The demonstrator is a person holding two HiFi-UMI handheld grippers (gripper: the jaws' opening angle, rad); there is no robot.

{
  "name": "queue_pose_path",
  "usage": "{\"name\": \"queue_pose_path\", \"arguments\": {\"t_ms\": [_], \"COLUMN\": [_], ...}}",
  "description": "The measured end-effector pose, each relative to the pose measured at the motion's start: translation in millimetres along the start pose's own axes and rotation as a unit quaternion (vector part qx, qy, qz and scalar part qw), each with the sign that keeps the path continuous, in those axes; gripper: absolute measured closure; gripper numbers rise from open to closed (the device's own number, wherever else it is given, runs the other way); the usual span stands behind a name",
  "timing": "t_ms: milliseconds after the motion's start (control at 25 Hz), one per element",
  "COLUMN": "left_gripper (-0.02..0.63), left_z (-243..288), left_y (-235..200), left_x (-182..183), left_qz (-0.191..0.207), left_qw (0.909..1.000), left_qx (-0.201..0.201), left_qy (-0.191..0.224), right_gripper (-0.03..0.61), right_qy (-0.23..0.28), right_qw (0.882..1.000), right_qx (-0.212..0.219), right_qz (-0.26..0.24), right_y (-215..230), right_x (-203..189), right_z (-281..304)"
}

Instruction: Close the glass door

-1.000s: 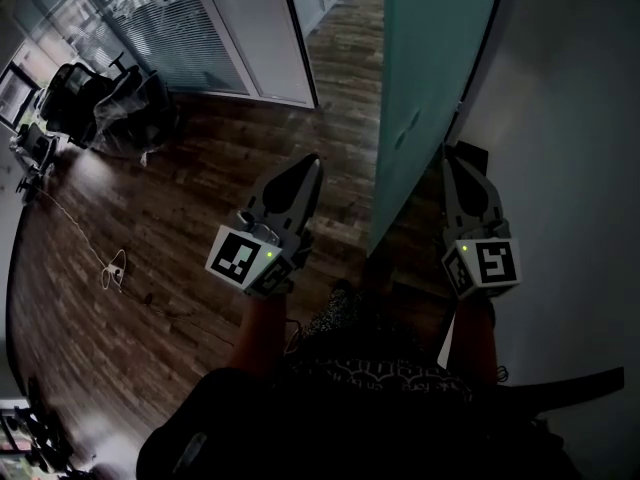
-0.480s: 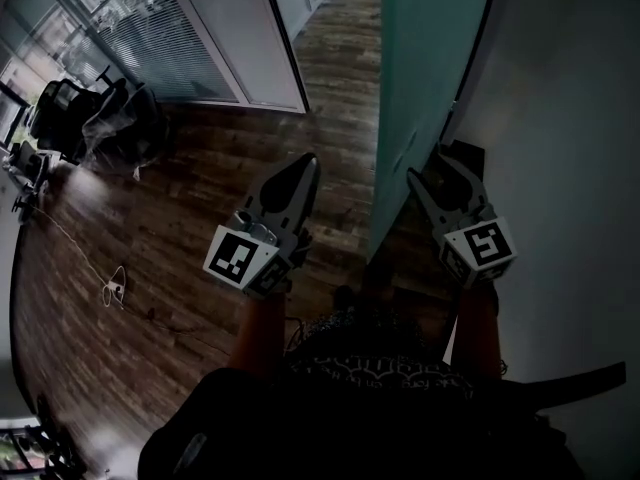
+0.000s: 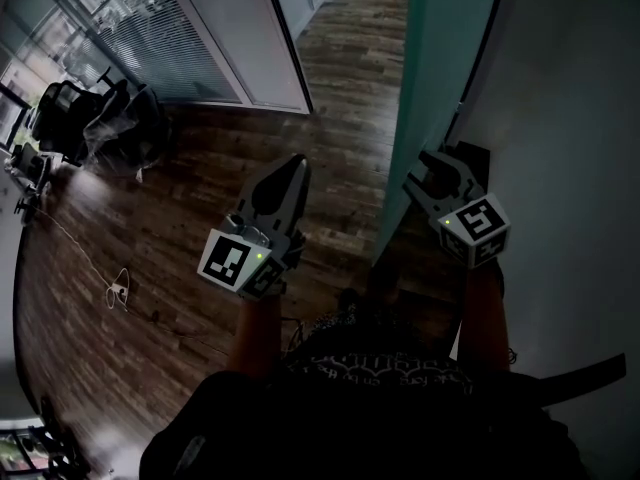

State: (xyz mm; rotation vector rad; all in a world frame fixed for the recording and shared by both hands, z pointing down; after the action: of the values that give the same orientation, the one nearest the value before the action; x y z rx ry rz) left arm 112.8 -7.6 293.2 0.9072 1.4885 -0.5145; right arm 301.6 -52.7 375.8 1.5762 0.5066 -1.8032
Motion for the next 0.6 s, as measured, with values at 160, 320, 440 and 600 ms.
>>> {"name": "queue_pose_path", "arguments": {"t_ms": [160,320,440,600], "left_gripper": [0.612,0.612,0.612,0.612], "left_z": [-5.8,-8.0,-7.3,-9.6], "left_y": [22.6,28.7,26.1,-1.3], "left_x": [-9.7,-11.3,-9.3,-3.0], "left_qz": [0.002,0.004,0.002,-0.002], "left_qw": [1.0000,1.0000,1.0000,0.9999], "left_qx": [-0.002,0.000,0.004,0.013], "left_qy": [-0.003,-0.003,-0.004,-0.005], "right_gripper": [0.407,0.432,0.440,0.449], "right_qy": [0.000,-0.011,-0.011,0.004], "right_qw": [1.000,1.000,0.999,0.999], "right_qx": [0.008,0.017,0.007,-0.014], "right_qz": [0.001,0.018,0.031,0.042], "right_y": [1.1,-0.7,1.1,2.2], "right_x": [-17.9,-16.9,-10.2,5.5], "right_z": [-14.4,-18.5,-18.0,5.9]}}
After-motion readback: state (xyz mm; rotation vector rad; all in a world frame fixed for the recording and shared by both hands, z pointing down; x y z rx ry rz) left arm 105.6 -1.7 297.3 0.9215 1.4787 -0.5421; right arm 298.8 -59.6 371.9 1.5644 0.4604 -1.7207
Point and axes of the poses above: the fingertips, and each gripper's own axes: z forward along the fingers, y to its right, x out of its top, the point moved 3 cm from there along -z, backward along the fingers, and after that the axes turned 12 degrees about z, right-handed, at the moved point
